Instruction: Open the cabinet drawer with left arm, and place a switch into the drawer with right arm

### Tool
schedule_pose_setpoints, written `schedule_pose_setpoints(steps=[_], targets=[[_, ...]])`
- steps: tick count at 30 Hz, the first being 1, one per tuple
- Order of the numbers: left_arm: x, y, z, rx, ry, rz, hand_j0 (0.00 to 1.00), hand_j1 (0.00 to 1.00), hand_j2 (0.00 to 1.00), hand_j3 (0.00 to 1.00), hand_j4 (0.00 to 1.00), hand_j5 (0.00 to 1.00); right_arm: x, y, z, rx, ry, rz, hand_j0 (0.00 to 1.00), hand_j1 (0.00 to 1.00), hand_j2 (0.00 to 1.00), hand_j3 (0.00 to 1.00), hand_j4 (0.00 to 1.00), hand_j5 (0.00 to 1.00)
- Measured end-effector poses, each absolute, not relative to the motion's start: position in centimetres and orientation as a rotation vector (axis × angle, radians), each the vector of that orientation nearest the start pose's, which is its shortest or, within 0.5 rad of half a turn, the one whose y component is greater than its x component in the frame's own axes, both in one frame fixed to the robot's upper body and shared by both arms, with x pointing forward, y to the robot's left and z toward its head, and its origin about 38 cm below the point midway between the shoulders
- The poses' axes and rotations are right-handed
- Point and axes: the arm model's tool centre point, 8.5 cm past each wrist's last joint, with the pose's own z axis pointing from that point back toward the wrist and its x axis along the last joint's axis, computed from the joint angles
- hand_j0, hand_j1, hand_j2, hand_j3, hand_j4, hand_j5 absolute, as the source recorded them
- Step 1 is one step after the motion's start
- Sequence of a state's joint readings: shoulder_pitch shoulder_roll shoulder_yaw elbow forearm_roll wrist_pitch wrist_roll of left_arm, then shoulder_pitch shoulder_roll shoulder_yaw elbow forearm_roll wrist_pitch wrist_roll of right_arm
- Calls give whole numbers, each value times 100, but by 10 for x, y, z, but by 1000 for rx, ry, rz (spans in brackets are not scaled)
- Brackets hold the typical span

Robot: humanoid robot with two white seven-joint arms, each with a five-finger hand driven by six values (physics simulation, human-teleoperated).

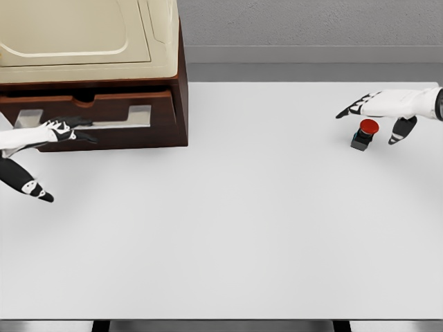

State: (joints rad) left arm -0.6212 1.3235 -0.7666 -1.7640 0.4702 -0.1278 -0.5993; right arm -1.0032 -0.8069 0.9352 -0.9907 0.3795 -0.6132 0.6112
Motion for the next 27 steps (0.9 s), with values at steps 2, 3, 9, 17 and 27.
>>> schedule_pose_setpoints(steps=[2, 3, 9, 17, 27], targets=[[360, 380, 277, -8, -1181, -1516, 100, 100, 100, 100, 100, 100, 502, -377, 222, -482, -984, 2072, 100, 100, 100, 100, 100, 100], [360, 380, 277, -10, -1183, -1518, 100, 100, 100, 100, 100, 100, 502, -378, 222, -484, -979, 2072, 100, 100, 100, 100, 100, 100], [357, 383, 281, -15, -1192, -1526, 100, 100, 100, 100, 100, 100, 502, -381, 221, -490, -966, 2072, 100, 100, 100, 100, 100, 100], [353, 388, 289, -25, -1205, -1520, 100, 100, 100, 100, 100, 100, 502, -381, 220, -489, -963, 2073, 100, 100, 100, 100, 100, 100], [348, 394, 292, -21, -1207, -1533, 100, 100, 100, 100, 100, 100, 502, -379, 216, -479, -950, 2086, 100, 100, 100, 100, 100, 100]])
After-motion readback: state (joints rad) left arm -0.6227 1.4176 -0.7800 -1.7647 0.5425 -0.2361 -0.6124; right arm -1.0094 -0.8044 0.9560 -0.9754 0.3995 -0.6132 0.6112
